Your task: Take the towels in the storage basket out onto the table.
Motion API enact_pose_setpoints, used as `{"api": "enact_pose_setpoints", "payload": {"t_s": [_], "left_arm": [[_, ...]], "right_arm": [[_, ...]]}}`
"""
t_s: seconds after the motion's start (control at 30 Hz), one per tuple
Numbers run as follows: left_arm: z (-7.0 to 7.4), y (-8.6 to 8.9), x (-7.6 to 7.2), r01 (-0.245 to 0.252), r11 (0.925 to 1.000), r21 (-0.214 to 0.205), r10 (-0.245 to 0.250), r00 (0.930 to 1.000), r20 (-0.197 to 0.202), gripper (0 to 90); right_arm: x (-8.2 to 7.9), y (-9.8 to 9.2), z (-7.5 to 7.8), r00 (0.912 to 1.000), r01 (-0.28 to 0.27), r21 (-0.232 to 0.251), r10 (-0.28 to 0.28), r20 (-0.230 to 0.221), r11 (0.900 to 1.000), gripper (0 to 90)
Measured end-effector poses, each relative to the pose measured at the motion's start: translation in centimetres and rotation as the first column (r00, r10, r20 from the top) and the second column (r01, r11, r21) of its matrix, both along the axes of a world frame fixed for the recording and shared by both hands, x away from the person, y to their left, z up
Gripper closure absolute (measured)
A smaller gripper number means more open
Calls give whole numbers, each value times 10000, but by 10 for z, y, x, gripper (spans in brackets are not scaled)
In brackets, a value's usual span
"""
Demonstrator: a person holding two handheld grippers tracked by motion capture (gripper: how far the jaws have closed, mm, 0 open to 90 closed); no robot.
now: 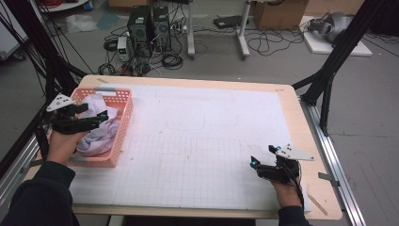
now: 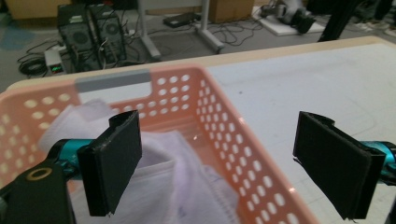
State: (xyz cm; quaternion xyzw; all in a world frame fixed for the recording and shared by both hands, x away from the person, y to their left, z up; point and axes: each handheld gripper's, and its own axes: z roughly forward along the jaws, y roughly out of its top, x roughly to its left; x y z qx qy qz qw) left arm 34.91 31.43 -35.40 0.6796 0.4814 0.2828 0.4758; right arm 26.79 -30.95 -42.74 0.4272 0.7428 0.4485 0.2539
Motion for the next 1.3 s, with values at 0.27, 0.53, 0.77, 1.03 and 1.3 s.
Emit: {"api": "enact_pose_setpoints", "payload": {"t_s": [0.27, 0.53, 0.77, 1.03, 1.3], "left_arm": [[-9, 21, 8, -760, 9953, 599, 810, 9929, -867, 159], [-23, 22, 20, -1073, 9789, 1741, 1542, 9464, -2837, 185], [-32, 16, 35, -358, 9703, 2391, 1387, 8924, -4293, 182], [-45, 9, 45, 87, 9632, 2688, 1310, 8577, -4971, 141], [-53, 9, 53, 272, 9825, 1845, 852, 8147, -5737, 120]], "right_arm": [[0, 0, 0, 10000, 0, 18, 0, -47, 10000, 155], [0, 2, 0, 9999, -56, -16, 56, -87, 10000, 155], [-1, 1, 0, 9999, -58, -28, 57, -119, 10000, 155], [0, 2, -1, 9998, -130, -60, 130, -146, 9999, 156], [1, 4, -2, 9996, -225, -104, 223, -181, 9997, 156]]}}
